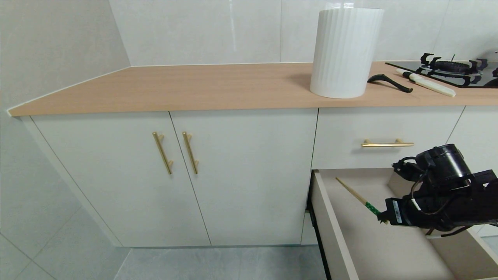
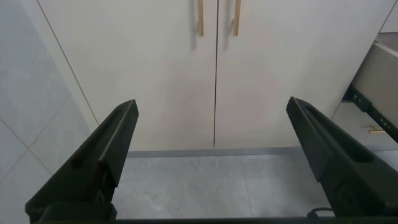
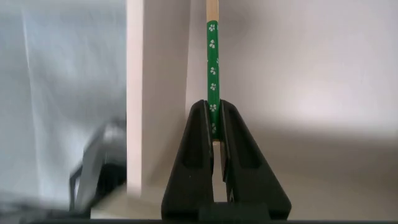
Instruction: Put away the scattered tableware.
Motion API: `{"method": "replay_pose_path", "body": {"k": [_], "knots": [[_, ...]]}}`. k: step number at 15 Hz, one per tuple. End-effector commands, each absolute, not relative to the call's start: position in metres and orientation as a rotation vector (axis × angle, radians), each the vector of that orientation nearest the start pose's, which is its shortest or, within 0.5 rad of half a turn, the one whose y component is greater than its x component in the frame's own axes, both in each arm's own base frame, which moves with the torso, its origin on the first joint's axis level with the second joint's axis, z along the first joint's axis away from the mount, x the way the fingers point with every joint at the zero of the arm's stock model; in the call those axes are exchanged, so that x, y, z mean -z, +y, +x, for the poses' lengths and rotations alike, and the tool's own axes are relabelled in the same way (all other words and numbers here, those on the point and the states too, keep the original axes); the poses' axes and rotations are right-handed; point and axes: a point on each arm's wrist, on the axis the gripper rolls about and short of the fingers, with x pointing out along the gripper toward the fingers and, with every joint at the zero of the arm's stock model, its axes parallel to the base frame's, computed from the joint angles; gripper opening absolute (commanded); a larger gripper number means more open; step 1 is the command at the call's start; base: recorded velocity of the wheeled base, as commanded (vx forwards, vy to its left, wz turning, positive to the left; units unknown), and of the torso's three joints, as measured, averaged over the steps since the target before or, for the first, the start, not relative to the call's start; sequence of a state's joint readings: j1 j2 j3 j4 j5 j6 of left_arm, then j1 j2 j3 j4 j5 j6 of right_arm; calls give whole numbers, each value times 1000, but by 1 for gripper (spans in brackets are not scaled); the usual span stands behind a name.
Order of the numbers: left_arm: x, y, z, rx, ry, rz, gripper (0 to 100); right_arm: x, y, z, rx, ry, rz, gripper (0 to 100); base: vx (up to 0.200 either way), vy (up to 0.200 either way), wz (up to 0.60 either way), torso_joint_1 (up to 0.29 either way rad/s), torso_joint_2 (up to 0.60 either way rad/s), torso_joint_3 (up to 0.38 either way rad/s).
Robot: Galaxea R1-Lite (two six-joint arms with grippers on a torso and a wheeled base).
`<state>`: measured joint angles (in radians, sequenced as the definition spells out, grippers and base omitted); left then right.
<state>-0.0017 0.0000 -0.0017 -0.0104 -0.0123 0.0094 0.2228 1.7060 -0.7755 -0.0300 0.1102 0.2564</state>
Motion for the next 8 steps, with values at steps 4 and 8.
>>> {"method": "replay_pose_path", "body": {"k": [4,8], "knots": [[-77,0,-23,14,-12,9,100,-105,60,288,-164,972,185,0,0,0,0,0,0,0],[-77,0,-23,14,-12,9,100,-68,67,318,-94,1053,117,0,0,0,0,0,0,0]]}}
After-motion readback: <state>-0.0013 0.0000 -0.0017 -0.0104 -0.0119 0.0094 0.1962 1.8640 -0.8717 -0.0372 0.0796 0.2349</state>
